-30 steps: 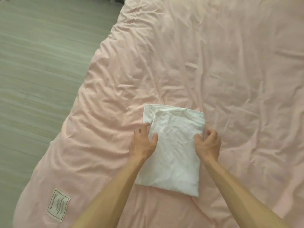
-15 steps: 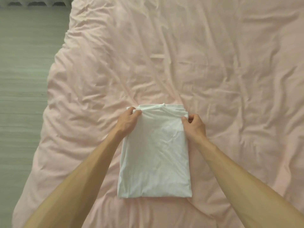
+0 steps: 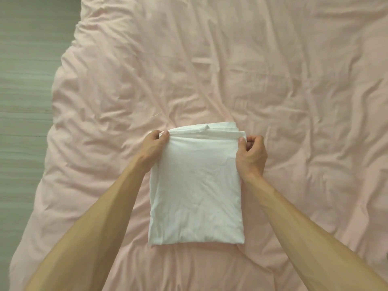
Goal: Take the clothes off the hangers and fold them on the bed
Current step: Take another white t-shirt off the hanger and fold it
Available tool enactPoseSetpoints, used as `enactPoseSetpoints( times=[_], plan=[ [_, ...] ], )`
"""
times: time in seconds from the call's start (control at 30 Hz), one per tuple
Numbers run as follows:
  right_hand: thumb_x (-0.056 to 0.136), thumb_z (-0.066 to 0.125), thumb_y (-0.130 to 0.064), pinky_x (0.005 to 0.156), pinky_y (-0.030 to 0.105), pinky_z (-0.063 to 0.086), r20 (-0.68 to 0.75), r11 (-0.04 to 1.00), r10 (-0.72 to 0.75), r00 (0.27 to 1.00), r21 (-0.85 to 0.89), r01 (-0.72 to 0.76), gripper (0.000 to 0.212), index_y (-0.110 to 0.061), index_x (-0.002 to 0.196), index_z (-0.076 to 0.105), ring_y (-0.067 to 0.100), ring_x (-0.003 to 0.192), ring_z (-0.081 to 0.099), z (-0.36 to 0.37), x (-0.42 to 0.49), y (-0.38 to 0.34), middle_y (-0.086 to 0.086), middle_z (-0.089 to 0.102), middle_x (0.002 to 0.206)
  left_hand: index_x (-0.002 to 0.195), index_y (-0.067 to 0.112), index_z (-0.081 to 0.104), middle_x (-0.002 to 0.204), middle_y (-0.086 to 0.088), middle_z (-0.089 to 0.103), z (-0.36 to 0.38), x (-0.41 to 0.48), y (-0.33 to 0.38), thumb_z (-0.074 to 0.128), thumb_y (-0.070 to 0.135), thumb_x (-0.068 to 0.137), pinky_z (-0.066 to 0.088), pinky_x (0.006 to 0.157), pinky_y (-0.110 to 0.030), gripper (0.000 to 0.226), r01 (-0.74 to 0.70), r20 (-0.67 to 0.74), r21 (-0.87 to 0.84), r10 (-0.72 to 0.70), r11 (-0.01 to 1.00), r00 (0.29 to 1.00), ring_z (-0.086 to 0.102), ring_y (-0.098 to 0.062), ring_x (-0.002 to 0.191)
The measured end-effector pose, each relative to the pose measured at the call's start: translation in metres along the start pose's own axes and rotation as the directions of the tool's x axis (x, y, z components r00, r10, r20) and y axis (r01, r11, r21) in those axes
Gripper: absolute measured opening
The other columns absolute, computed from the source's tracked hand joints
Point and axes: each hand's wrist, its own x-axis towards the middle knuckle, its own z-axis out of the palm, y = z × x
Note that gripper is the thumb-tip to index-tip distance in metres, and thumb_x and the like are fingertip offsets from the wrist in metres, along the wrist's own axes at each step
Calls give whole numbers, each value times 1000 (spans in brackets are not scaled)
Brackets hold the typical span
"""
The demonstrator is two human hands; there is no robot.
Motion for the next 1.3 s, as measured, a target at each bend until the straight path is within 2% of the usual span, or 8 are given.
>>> enactPoseSetpoints(
  times=[0.23, 0.37, 0.53, 0.63, 0.8, 1.0, 1.17, 1.3],
  plan=[
    [97, 57, -35, 86, 34, 44, 90, 994, 40, 995, -106, -30, 31, -9, 114, 52, 27, 103, 60, 9, 6, 3, 3, 64, 107, 121, 20, 50, 114, -10, 64, 18, 2, -6, 36, 27, 105, 40, 78, -40, 22, -121, -137, 433, 198, 893, 971, 57, -34, 102],
    [92, 59, -30, 100, 42, 41, 54, 838, -431, 901, -345, 422, 44, -1, 125, 56, 35, 119, 54, 4, -28, 8, 15, 58, 130, 150, 23, 37, 144, -16, 50, 25, -10, -13, 39, 22, 102, 39, 98, -50, 48, -161, -213, 695, 414, 701, 885, 47, -38, 129],
    [100, 38, -31, 119, 49, 23, 353, 625, -527, 773, -455, 634, 55, -11, 151, 39, 21, 152, 21, 24, -93, 24, 7, 28, 163, 158, 32, 25, 168, 0, 11, 66, -66, -51, 38, 38, 99, 3, 122, -54, 60, -483, 195, 790, 591, 379, 783, 7, -21, 155],
    [102, 30, -40, 121, 54, 12, 507, 537, -404, 761, -542, 646, 61, -16, 158, 24, 19, 155, 5, 25, -102, 56, 2, 11, 168, 159, 40, 8, 168, 9, -1, 53, -76, -85, 23, 47, 102, -4, 122, -51, 59, -409, 224, 825, 439, 390, 870, -6, -13, 154],
    [99, 26, -50, 120, 54, 4, 340, 597, -146, 929, -719, 356, 69, -12, 156, 29, 22, 152, 16, -9, -90, 88, 6, 23, 164, 152, 47, -17, 163, 15, -21, 6, -71, -103, 14, 52, 104, -12, 121, -50, 57, -122, -8, 852, 245, 508, 969, -19, -10, 151],
    [88, 48, -46, 79, 43, 47, 233, 755, -214, 949, -577, 312, 44, -10, 112, 58, 35, 98, 57, -61, -133, 70, 10, 61, 108, 151, 26, 32, 137, -15, 52, 2, -142, -94, 52, 52, 94, 41, 101, -52, 66, 101, -316, 587, 112, 803, 942, 47, -37, 127],
    [94, 55, -53, 89, 37, 44, 419, 865, 361, 833, -485, -131, 52, -7, 118, 55, 36, 116, 58, -67, -154, 64, 16, 64, 123, 130, 11, 51, 122, -10, 65, 16, -181, -95, 66, 47, 89, 46, 82, -36, 57, 362, -152, 171, -339, 916, 929, 61, -33, 110],
    [99, 50, -44, 83, 35, 43, 459, 912, 390, 798, -314, -265, 43, -5, 110, 65, 35, 110, 60, -75, -151, 64, 16, 68, 115, 111, 14, 64, 97, 0, 69, 12, -188, -87, 70, 32, 91, 47, 61, -25, 28, 450, -10, -139, -456, 882, 890, 63, -16, 81]
  ],
)
